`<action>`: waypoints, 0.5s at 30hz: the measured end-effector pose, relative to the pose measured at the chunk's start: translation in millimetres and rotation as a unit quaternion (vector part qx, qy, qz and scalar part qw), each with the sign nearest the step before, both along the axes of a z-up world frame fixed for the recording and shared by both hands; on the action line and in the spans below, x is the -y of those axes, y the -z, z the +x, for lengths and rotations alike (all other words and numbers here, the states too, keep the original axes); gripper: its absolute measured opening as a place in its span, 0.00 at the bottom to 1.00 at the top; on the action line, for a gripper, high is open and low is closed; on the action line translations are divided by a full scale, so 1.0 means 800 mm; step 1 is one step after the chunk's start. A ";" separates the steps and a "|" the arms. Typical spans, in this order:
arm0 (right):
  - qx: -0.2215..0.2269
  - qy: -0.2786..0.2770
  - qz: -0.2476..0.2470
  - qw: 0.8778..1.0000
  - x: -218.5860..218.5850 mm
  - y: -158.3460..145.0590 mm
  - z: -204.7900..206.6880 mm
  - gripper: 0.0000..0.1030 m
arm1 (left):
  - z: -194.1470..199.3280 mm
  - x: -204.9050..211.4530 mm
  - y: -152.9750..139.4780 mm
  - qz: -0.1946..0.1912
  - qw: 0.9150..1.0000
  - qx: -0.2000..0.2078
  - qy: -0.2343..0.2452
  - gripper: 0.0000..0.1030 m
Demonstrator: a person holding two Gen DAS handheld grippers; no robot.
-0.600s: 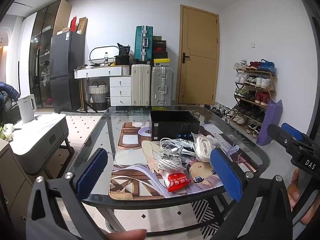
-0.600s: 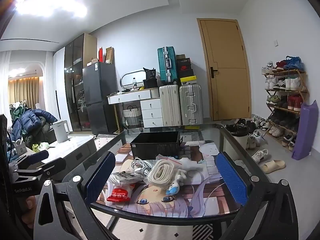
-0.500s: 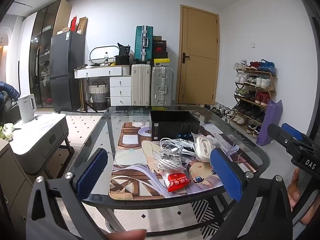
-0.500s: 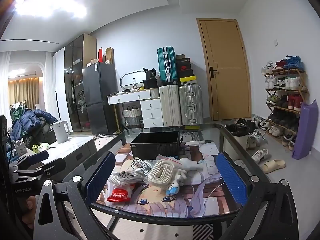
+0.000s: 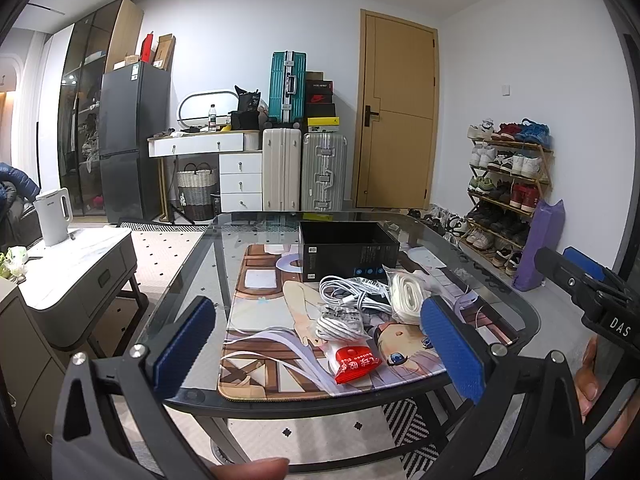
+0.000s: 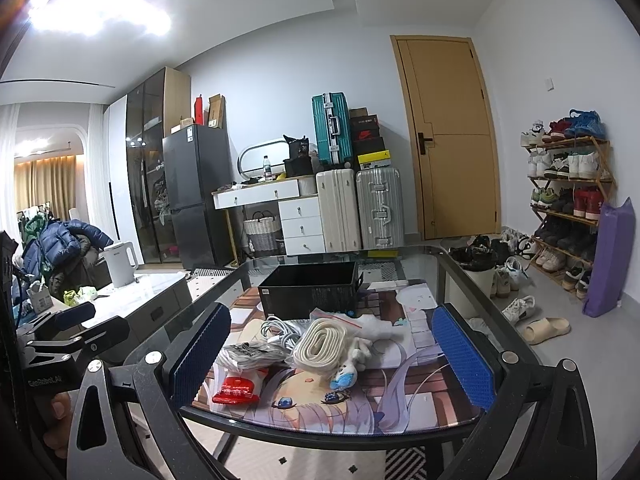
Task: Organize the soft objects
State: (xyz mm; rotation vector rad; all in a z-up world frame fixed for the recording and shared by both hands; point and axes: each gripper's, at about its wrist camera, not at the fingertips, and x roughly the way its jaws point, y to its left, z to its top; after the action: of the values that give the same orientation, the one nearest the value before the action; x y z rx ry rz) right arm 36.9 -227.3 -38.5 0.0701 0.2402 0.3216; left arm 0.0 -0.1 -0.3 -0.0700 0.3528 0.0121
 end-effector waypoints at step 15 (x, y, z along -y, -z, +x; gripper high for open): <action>-0.003 0.003 0.003 1.000 0.001 0.002 0.002 1.00 | -0.001 0.003 -0.002 -0.005 1.000 -0.003 0.009 1.00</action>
State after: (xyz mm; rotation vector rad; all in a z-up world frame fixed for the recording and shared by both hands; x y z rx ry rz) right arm 38.6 -228.2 -40.1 0.0776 0.2441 0.3165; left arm -0.4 -2.1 1.3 -0.0773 0.3604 -0.0073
